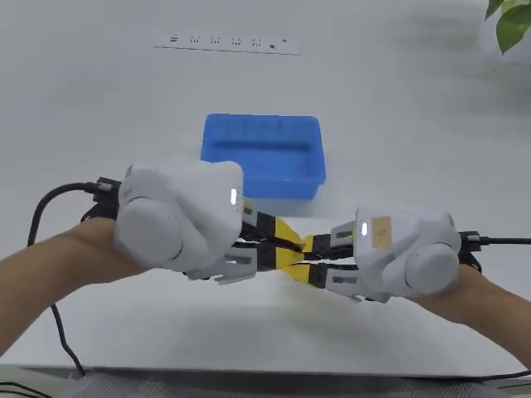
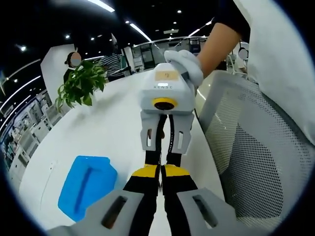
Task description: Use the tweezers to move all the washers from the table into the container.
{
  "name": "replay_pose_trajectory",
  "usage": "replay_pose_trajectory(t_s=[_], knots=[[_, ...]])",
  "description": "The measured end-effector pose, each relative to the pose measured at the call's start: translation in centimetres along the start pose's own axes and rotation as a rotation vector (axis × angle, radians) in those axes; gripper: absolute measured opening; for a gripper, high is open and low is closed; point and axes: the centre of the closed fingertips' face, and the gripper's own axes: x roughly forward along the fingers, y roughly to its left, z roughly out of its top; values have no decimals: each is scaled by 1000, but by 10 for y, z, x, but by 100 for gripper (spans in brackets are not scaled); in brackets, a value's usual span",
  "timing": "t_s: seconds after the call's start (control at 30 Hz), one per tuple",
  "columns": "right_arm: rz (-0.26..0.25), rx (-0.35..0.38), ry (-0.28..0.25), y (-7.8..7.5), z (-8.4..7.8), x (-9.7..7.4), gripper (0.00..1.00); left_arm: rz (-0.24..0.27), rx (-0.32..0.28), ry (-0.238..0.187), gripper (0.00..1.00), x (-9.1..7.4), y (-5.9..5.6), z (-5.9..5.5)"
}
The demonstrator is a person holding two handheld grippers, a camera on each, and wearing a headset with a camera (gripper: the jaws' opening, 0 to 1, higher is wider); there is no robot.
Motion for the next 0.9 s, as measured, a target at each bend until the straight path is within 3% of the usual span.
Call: replay_pose_trajectory(t_s=[0.27, 0.8, 0.9], knots=[[4, -18, 7, 0, 0, 1, 7, 6, -62, -23, 5, -1, -1, 0], [-2, -55, 14, 2, 16, 9, 11, 43, -45, -19, 5, -22, 4, -3], [-16, -83, 40, -2, 14, 12, 16, 48, -50, -12, 5, -27, 7, -8]])
